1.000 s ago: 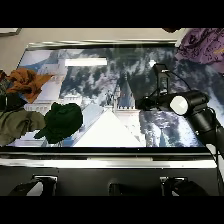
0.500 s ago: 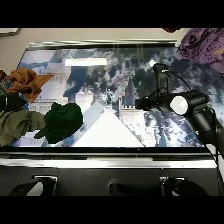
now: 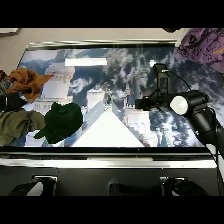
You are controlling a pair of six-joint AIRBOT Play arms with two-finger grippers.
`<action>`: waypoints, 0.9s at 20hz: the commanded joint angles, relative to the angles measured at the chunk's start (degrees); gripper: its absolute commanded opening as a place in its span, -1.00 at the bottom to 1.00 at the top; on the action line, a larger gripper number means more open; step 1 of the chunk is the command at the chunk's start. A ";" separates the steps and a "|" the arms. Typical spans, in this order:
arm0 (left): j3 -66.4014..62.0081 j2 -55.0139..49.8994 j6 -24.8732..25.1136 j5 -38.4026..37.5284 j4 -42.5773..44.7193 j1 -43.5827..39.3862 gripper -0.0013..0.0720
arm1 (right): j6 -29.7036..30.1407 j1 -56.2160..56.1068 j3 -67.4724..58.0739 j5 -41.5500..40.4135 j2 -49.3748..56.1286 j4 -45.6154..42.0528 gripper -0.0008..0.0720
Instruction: Fold the clothes and pants, and hang the long-sleeved shirts on hangers.
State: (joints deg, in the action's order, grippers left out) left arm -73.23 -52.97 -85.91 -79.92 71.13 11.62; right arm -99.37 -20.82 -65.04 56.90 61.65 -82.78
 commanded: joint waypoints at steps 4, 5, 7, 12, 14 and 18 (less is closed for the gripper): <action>0.04 0.00 -3.28 0.48 0.44 0.02 -0.59 | 0.00 -0.04 -0.07 -0.94 0.02 0.00 -0.89; 0.04 -0.37 -5.86 0.42 1.38 -0.02 0.57 | 0.00 -0.04 -0.07 -0.92 0.02 0.02 -0.89; 0.13 -2.38 -7.72 -0.28 2.27 -0.07 1.00 | -0.02 -0.04 -0.07 -0.96 0.02 0.02 -0.89; 9.75 -11.87 -7.56 3.58 2.75 -5.35 1.00 | -0.02 -0.04 -0.07 -1.36 0.02 0.04 -0.89; 13.70 -15.72 -7.58 8.50 3.80 -8.85 1.00 | -0.02 -0.04 -0.07 -1.31 0.02 0.04 -0.89; 15.85 -22.71 -9.66 20.70 7.04 -14.47 1.00 | -0.02 -0.04 -0.07 -1.31 0.02 0.04 -0.89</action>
State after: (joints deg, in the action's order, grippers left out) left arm -59.46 -70.94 -93.86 -68.14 75.66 0.73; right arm -99.37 -20.82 -65.04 55.59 61.67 -82.76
